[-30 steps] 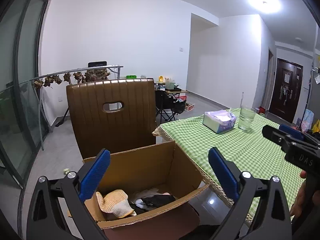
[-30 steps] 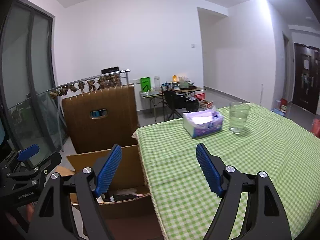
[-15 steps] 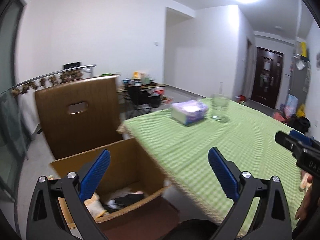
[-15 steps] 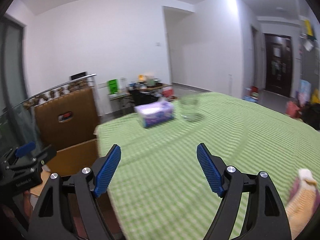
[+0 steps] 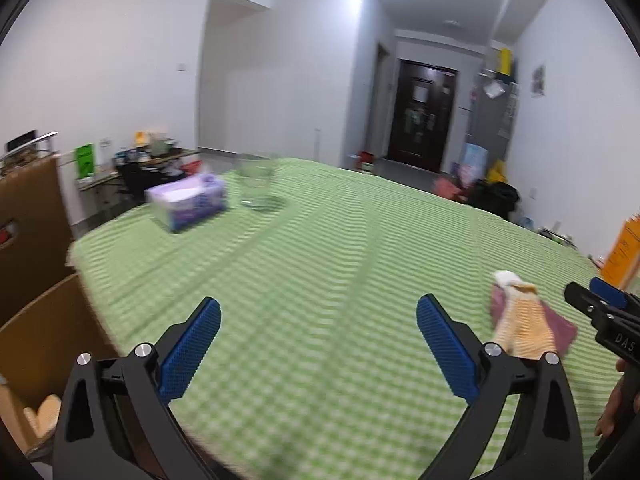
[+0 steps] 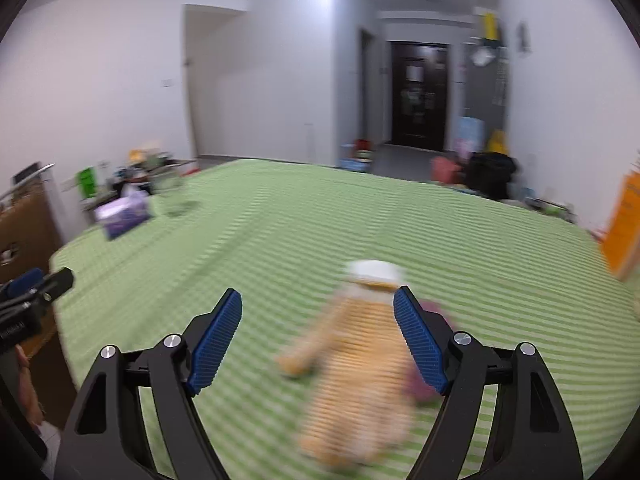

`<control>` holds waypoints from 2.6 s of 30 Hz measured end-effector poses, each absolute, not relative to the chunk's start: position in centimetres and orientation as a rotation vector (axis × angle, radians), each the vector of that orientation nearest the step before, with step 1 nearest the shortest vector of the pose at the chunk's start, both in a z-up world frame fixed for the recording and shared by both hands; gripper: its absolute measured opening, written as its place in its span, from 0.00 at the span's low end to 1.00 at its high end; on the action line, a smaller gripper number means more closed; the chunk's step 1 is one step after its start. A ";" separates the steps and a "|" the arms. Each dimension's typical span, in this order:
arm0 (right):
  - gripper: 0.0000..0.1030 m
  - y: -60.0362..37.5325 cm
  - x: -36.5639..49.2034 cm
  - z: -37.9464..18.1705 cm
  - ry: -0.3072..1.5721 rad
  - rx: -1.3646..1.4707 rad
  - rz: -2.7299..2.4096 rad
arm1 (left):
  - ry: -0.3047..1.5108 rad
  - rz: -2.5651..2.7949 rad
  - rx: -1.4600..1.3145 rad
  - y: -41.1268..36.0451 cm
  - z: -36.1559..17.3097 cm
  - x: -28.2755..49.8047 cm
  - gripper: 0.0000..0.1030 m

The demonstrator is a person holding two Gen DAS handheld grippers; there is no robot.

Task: Organize soft objects
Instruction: 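Lift both tools out of the box and return them over the table, then grasp the orange-dotted work glove with the left tool while the right tool grasps the maroon towel, then carry the glove and towel to the cardboard box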

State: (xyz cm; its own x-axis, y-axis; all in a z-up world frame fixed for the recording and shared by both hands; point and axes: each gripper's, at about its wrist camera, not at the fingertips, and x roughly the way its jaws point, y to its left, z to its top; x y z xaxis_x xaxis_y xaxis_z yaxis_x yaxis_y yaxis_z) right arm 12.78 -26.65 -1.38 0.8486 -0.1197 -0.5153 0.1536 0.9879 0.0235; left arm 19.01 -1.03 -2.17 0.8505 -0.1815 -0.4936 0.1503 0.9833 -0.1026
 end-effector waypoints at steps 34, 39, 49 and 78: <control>0.73 -39.6 10.0 -7.0 0.706 0.260 -0.351 | 0.871 -0.615 0.060 -21.4 -9.6 24.0 0.13; 0.73 -37.6 13.8 -8.3 0.781 0.227 -0.269 | 0.870 -0.497 0.058 -17.6 -9.6 25.0 0.13; 0.85 -33.7 20.2 -10.3 0.905 0.214 -0.153 | 0.890 -0.419 0.018 -13.2 -9.9 27.4 0.13; 0.15 -34.3 15.2 -0.7 0.658 0.179 -0.284 | 0.671 -0.414 -0.042 -8.3 -1.3 21.7 0.12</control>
